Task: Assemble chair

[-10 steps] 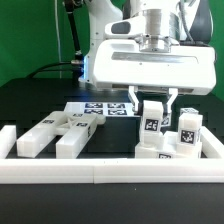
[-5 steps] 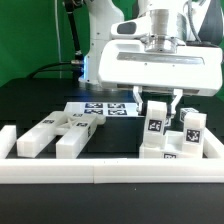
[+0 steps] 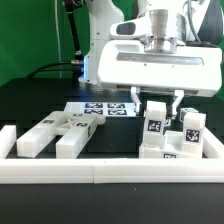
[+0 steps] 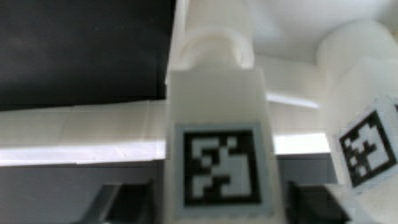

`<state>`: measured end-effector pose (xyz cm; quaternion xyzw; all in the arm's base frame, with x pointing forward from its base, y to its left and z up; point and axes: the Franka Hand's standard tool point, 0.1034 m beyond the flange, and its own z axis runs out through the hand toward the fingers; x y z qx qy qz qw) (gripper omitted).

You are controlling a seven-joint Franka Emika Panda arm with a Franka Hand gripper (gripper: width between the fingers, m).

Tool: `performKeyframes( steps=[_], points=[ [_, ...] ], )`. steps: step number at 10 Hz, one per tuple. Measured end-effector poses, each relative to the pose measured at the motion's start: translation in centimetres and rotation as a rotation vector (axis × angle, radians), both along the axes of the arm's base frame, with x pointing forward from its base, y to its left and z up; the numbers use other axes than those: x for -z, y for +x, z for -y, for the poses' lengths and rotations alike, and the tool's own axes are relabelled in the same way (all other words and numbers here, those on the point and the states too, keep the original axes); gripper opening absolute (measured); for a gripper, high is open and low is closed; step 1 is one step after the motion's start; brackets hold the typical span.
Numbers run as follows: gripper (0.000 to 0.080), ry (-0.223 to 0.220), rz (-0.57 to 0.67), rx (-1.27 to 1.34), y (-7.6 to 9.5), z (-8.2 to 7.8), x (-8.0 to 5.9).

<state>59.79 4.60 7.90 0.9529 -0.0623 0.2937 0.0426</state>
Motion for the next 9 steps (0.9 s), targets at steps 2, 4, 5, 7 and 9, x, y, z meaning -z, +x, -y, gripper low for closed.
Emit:
performKeyframes(
  steps=[2,4,5,7,9],
  points=[
    [0.0623,0.0,-0.001,0.0,0.0,0.0,0.1],
    [0.0645,-0.001,-0.002,0.0,0.0,0.0,0.1],
    [0.0645,-0.005,-0.005,-0.002,0.0,0.3,0.1],
    [0.0649,0.0,-0.01,-0.003,0.2,0.5,-0.6],
    [0.0649,0.013,-0.015,-0.005,0.4,0.3,-1.5]
  ],
)
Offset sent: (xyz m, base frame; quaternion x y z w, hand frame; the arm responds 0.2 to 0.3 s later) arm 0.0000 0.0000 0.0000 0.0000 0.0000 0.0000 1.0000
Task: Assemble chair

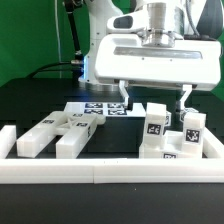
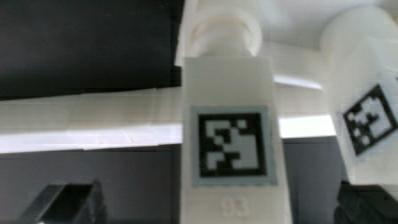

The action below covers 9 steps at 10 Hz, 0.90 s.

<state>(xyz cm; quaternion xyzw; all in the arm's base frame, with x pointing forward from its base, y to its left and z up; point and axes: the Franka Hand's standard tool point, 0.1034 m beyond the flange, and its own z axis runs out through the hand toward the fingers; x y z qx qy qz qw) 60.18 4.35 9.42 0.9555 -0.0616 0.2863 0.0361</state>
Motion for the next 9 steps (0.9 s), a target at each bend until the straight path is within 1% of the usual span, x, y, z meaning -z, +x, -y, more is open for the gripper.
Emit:
performKeyframes(
  steps=[1,4,6,7,9],
  points=[
    [0.0649,0.005,-0.005,0.003,0.12,0.26,-0.44],
    [0.0649,0.021,-0.046,0.004,0.06,0.06,-0.24],
    [0.0649,0.063,-0.164,0.007,-0.21,-0.34,0.28],
    [0.0649,0.09,-0.256,0.01,-0.15,-0.19,0.45],
    [0.0649,0.13,-0.385,0.016,0.1,0.03,0.3]
  ],
)
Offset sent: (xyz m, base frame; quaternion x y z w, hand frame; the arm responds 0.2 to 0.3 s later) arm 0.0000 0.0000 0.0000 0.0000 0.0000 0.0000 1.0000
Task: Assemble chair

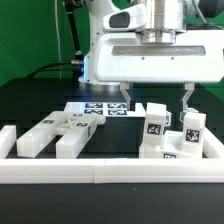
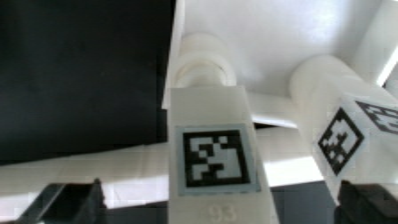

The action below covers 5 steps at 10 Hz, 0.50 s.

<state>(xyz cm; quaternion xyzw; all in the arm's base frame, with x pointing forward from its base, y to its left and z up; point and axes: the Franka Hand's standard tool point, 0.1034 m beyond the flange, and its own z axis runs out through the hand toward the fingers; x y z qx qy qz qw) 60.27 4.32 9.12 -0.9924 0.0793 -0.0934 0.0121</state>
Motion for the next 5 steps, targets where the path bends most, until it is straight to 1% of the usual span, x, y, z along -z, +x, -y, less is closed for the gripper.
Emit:
performKeyframes(
  steps=[2,3,4,5],
  points=[
    [0.0649,0.047,-0.154,0.007,-0.43,0.01,0.07],
    [0.0649,0.063,-0.209,0.007,-0.23,0.12,-0.06],
    [0.0649,0.071,-0.241,0.008,-0.08,0.36,-0.07],
    [0.0649,0.066,-0.226,0.009,0.31,0.53,-0.07]
  ],
)
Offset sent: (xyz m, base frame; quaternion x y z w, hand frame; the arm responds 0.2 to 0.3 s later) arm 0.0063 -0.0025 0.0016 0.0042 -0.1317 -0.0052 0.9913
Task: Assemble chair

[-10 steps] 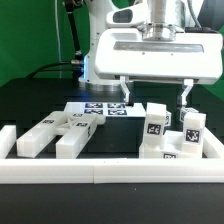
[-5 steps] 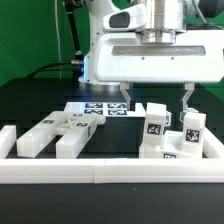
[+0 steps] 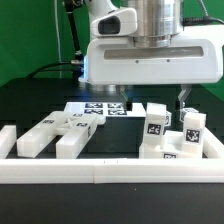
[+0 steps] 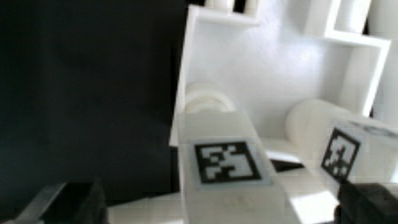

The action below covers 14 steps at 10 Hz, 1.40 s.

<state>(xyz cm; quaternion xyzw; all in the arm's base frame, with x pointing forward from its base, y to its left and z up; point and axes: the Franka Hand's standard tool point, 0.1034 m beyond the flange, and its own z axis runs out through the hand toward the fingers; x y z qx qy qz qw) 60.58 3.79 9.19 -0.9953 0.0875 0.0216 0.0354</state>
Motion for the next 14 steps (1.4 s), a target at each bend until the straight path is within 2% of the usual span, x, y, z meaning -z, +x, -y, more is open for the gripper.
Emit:
performKeyframes(
  steps=[4,9,14],
  points=[
    [0.0649,-0.01,0.002,-0.003,0.56,0.55,0.3],
    [0.0649,-0.012,-0.003,-0.019,0.44,-0.15,0.78],
    [0.0649,-0.015,-0.008,0.004,0.4,0.73,1.01]
  ],
)
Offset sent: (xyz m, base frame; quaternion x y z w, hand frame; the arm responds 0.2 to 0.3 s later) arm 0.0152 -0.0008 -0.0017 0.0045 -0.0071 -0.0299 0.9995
